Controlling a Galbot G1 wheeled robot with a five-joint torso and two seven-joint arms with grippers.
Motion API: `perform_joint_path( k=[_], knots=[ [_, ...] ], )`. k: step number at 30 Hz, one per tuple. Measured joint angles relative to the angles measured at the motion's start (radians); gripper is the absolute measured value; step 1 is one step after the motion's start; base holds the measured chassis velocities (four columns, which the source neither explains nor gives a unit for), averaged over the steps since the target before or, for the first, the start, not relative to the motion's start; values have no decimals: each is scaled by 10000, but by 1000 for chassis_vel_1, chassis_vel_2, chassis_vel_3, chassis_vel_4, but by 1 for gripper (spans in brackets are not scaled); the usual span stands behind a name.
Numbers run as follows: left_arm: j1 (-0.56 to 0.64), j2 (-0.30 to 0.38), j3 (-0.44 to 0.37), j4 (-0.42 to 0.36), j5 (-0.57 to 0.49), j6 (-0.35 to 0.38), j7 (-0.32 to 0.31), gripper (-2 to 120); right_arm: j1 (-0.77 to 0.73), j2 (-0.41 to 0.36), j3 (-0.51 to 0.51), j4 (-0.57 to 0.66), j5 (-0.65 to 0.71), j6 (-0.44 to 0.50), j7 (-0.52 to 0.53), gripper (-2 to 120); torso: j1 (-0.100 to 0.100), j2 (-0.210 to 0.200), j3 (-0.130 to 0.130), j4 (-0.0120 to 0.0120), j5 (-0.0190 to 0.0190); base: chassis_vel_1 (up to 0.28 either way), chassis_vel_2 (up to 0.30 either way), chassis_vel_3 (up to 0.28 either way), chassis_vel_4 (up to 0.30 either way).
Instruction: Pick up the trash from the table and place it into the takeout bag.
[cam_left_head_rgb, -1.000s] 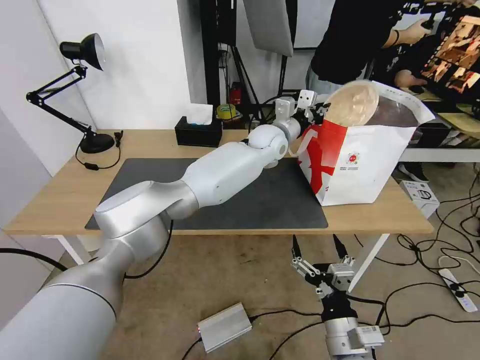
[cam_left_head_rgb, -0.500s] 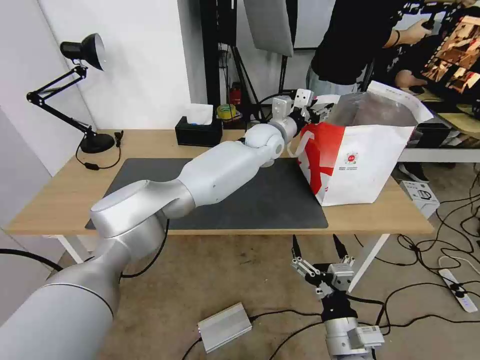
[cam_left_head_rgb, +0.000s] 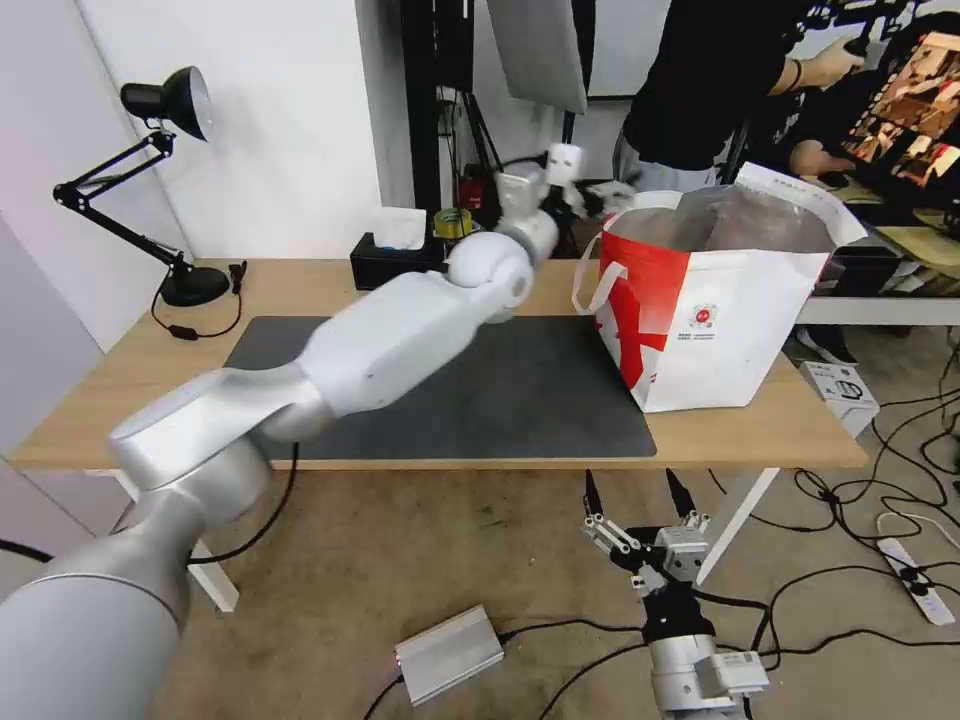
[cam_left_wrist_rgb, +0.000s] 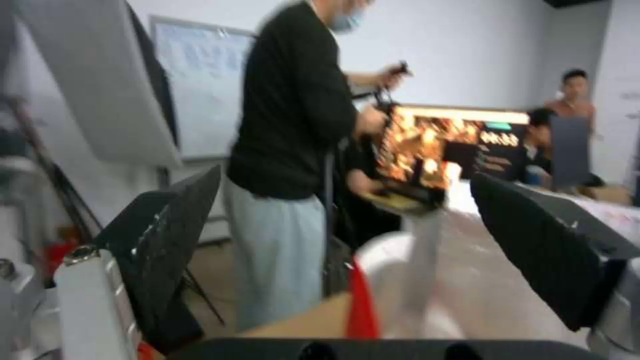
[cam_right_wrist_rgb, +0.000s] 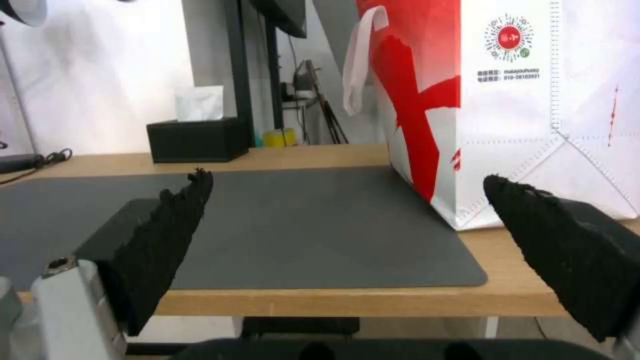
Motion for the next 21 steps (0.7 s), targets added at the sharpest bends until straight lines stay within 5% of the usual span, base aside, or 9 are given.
perform_joint_path(
  k=[8, 21],
  knots=[
    [708, 1667, -187, -2005, 410, -82, -819, 100, 0, 0, 0, 0, 0, 0, 0, 100, 0, -1, 0, 1, 0, 0, 0, 0, 0],
    [2020, 3032, -810, -4302, 627, -206, -1665, 100, 0, 0, 0, 0, 0, 0, 0, 100, -1, 0, 0, 0, 2, 0, 0, 0, 0]
  ],
)
